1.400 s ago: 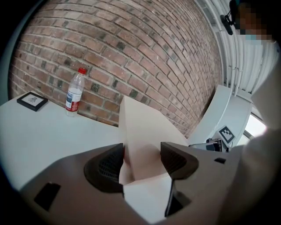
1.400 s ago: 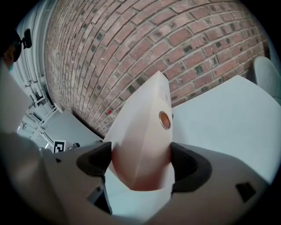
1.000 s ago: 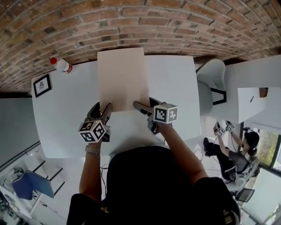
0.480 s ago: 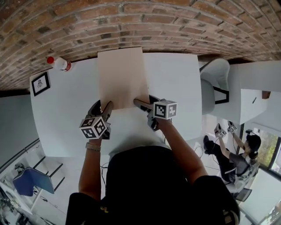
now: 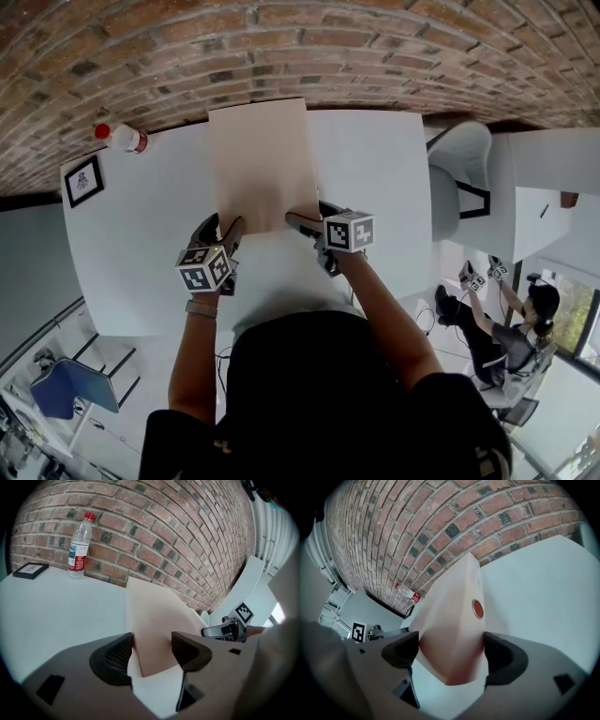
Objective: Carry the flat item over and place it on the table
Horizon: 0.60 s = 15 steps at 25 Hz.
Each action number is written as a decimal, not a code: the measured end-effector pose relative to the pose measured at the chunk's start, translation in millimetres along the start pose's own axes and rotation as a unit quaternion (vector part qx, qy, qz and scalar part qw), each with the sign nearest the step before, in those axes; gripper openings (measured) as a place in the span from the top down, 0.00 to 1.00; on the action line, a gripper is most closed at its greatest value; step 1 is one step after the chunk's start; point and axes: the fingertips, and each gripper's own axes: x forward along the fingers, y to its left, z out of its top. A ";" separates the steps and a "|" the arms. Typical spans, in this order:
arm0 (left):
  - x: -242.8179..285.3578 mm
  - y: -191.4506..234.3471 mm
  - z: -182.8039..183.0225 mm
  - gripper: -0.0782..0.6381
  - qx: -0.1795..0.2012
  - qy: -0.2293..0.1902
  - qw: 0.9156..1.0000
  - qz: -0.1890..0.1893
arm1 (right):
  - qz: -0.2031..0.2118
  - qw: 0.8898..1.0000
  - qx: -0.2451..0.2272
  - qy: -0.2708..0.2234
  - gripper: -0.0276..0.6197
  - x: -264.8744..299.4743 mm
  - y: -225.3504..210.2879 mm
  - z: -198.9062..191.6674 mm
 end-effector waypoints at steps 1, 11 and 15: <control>1.2 -0.3 -1.4 0.53 0.004 0.003 1.000 0.000 | -0.005 1.000 -0.004 0.003 0.29 -0.1 -1.7 -1.6; 2.8 0.2 -12.4 0.53 0.061 0.032 0.997 0.036 | -0.054 0.996 -0.064 0.005 0.29 -3.0 -10.2 -8.0; -7.7 -0.3 -7.0 0.53 0.079 0.028 0.995 0.046 | -0.077 0.992 -0.102 -0.013 0.30 -16.3 -4.4 1.6</control>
